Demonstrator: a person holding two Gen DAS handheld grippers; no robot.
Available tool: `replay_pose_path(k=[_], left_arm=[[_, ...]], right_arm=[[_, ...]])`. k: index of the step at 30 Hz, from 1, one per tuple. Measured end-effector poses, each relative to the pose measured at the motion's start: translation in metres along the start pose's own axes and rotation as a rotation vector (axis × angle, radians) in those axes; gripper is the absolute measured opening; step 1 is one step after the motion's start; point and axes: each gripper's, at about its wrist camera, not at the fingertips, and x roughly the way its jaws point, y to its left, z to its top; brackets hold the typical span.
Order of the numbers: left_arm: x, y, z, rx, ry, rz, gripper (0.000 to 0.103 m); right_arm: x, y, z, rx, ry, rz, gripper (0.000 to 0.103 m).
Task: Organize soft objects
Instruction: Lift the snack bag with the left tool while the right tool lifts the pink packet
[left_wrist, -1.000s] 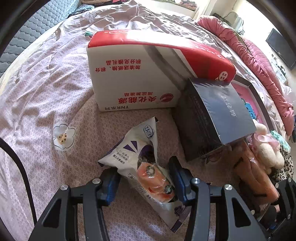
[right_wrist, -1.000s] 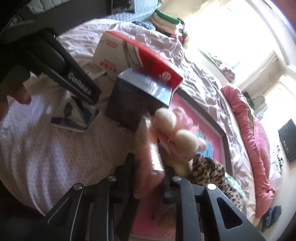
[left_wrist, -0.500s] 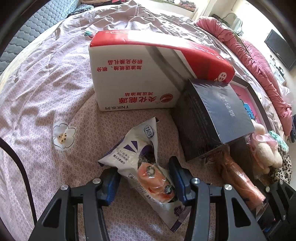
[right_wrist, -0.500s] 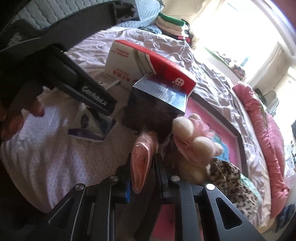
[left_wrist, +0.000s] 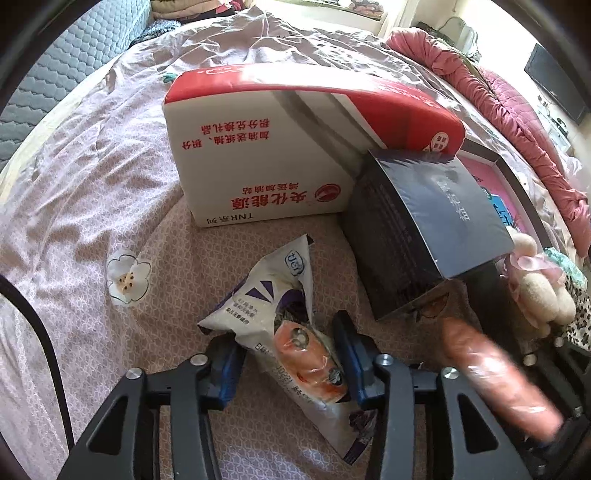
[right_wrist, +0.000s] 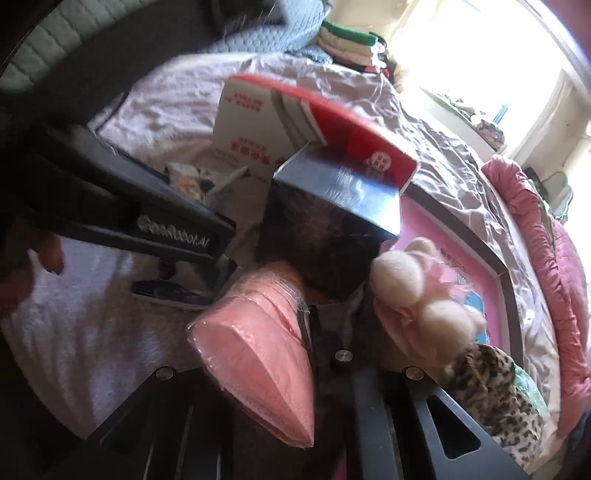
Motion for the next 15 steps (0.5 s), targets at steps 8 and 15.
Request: replay_pose_path(k=[8,15], left_arm=[[-0.013,0.011,-0.005,-0.024,-0.023,-0.07,0.032],[-0.053,0.013,-0.019,-0.001,-0.087,-0.032,0.032]], right_arm=[[-0.032,-0.021,-0.002,0.152,-0.059,0.09,0.016],[-0.072,-0.018,-0.01,0.231,-0.12,0.121,0.016]])
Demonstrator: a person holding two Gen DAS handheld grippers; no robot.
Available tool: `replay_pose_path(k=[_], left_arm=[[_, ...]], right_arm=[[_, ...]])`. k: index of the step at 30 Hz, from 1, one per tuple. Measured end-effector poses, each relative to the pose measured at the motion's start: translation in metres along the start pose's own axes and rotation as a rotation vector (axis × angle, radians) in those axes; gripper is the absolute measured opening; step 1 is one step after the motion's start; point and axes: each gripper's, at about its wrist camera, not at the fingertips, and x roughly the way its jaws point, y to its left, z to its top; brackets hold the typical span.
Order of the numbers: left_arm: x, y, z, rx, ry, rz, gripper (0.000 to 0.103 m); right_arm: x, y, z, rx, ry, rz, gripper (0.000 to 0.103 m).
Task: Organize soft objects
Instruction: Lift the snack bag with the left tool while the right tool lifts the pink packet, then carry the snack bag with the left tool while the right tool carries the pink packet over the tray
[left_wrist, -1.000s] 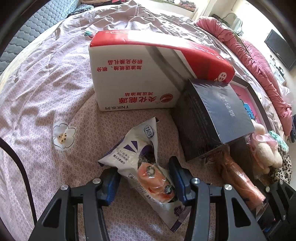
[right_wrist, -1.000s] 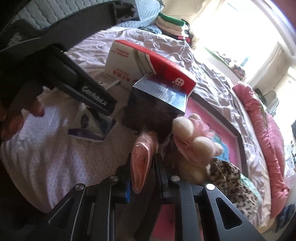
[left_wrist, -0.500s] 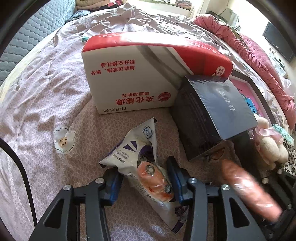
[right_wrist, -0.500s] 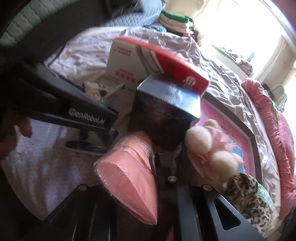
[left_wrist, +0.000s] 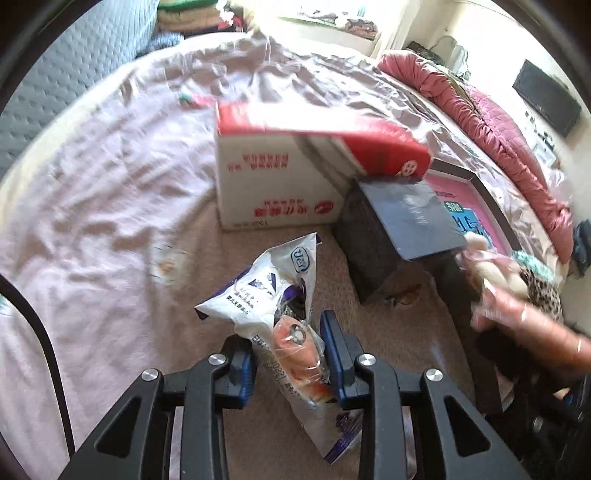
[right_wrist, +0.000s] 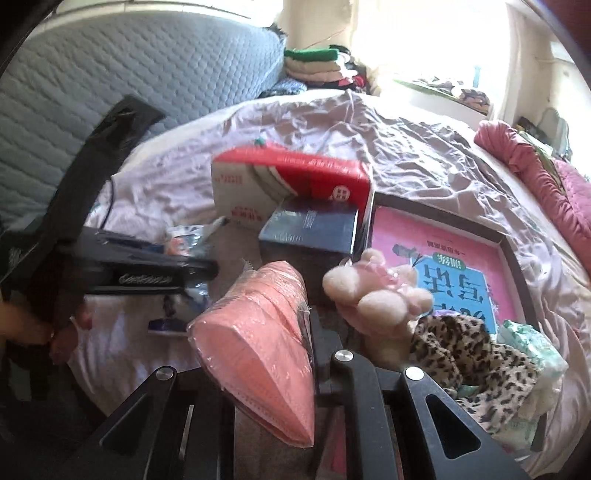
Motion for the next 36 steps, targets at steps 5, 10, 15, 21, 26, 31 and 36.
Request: replay_pose_path(k=[5,10,15,21,26,31,36], left_arm=[[-0.029,-0.02,0.0,0.043,-0.042,-0.003,0.032],[-0.056,-0.045,-0.001,0.092,-0.088,-0.015,0.032],[-0.074,-0.069,-0.001,0.131,-0.117,-0.023,0.032],[-0.091,-0.095,-0.005,0.171,-0.14,-0.045,0.032],[-0.103,-0.117,-0.007,0.207,-0.159,-0.048,0.032],[-0.11,-0.136,-0.008,0.247,-0.168,-0.055,0.032],[-0.115,-0.153,-0.007,0.276,-0.178,-0.053,0.032]], right_arm=[[-0.022,-0.004,0.008,0.041,-0.047,0.009,0.016],[-0.048,-0.009,0.011,0.059,-0.094,-0.011,0.016],[-0.067,-0.018,0.013,0.084,-0.121,-0.026,0.016],[-0.09,-0.024,0.016,0.104,-0.151,-0.033,0.016],[-0.104,-0.029,0.017,0.119,-0.166,-0.038,0.016],[-0.118,-0.039,0.016,0.145,-0.185,-0.053,0.016],[-0.132,-0.056,0.014,0.179,-0.204,-0.067,0.016]])
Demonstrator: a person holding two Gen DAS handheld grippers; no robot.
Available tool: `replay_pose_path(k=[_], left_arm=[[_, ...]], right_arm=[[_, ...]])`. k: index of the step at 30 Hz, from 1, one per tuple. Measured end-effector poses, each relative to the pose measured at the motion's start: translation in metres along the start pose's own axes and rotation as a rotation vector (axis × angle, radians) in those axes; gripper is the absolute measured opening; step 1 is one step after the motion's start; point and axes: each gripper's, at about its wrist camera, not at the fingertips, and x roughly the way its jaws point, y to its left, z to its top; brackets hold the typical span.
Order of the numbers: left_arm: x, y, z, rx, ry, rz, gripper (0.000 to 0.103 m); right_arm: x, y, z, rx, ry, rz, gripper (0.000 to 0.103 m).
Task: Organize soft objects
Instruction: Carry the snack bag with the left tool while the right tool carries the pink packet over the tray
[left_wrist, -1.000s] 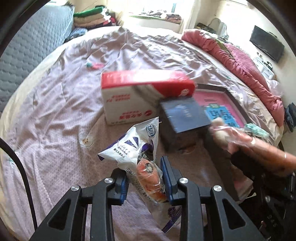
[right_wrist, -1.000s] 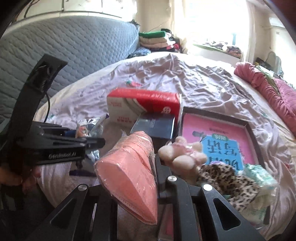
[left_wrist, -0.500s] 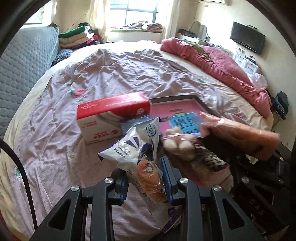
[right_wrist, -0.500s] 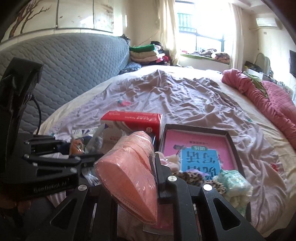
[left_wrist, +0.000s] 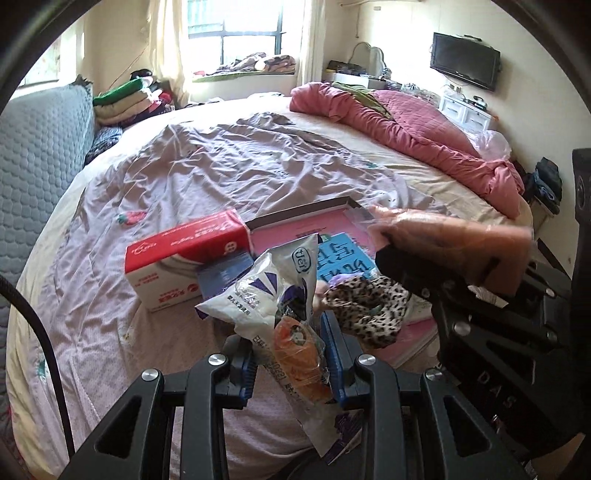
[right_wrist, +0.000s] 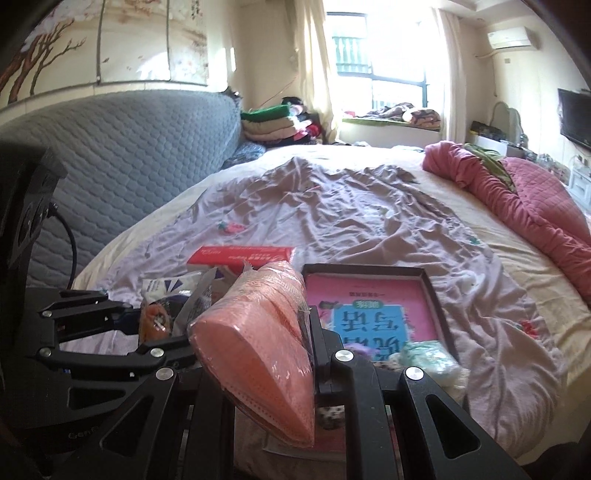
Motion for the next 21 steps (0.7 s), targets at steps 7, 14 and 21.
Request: replay_pose_path(k=[7,14,21], left_arm=[[0.0,-0.021,0.009,0.033,-0.006,-0.009,0.032],[0.008,-0.035,0.017,0.054,-0.004,-0.01,0.032],[0.036,-0.043,0.022,0.053,0.036,-0.031,0.032]], right_arm=[[-0.015,-0.03,0.0,0.062,-0.022,-0.035,0.016],[-0.023,-0.054,-0.002,0.106,-0.035,-0.057,0.016],[-0.014,-0.076,-0.012,0.158,-0.013,-0.058,0.017]])
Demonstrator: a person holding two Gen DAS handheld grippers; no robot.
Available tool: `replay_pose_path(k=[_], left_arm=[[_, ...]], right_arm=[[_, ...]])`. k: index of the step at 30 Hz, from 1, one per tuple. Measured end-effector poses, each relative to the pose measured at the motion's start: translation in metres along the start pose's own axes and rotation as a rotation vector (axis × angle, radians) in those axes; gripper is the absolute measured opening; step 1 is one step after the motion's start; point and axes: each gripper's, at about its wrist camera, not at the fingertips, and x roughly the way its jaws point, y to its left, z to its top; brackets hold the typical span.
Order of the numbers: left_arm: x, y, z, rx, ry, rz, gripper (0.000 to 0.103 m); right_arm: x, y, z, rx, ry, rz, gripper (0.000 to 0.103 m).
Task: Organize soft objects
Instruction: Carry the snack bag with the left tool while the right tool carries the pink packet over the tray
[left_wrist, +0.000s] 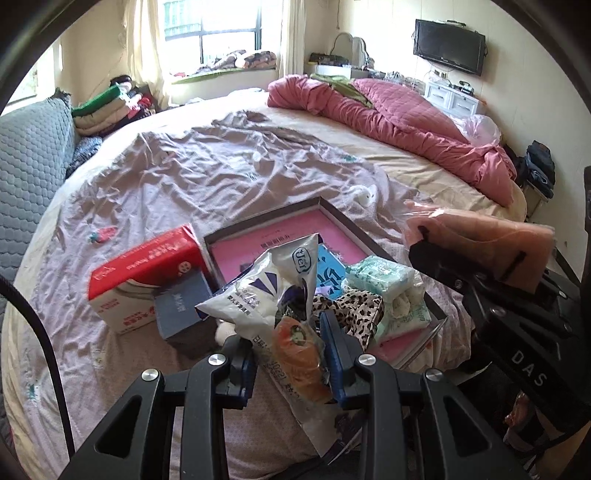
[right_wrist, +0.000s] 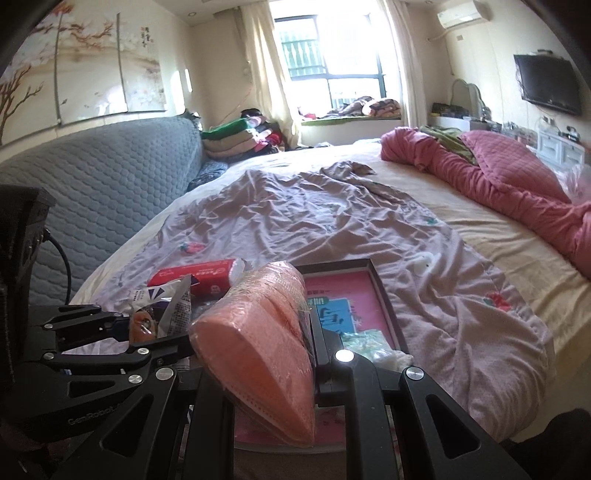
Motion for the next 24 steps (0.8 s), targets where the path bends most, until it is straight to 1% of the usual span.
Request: replay_pose_path(k=[8,13,16,18,20,24], left_arm=[[0.048,0.002,0.003,-0.033,0.061,-0.056,0.032],[0.071,0.002,0.006,-0.038,0.075,-0.058,0.032],[0.081,0.004,0.008,-0.039,0.072,-0.041,0.033],[0.089,0.006,0.01,-0.049,0.081,-0.051,0.033],[0.093,0.007,0.011,-0.047,0.076,-0.059,0.033],[0.098,0.009,0.012,-0.059,0.071,-0.066,0.034]], right_arm=[[0.039,-0.017,-0.015,0.066,0.071,0.029,0.018],[0.068,-0.022,-0.022,0.101,0.108,0.05,0.019],[0.083,-0.028,-0.027,0.125,0.134,0.06,0.019],[0.091,-0.033,-0.031,0.145,0.149,0.06,0.02],[0.095,-0.038,-0.035,0.159,0.159,0.057,0.024],[0.093,-0.042,-0.038,0.162,0.149,0.065,0.037]])
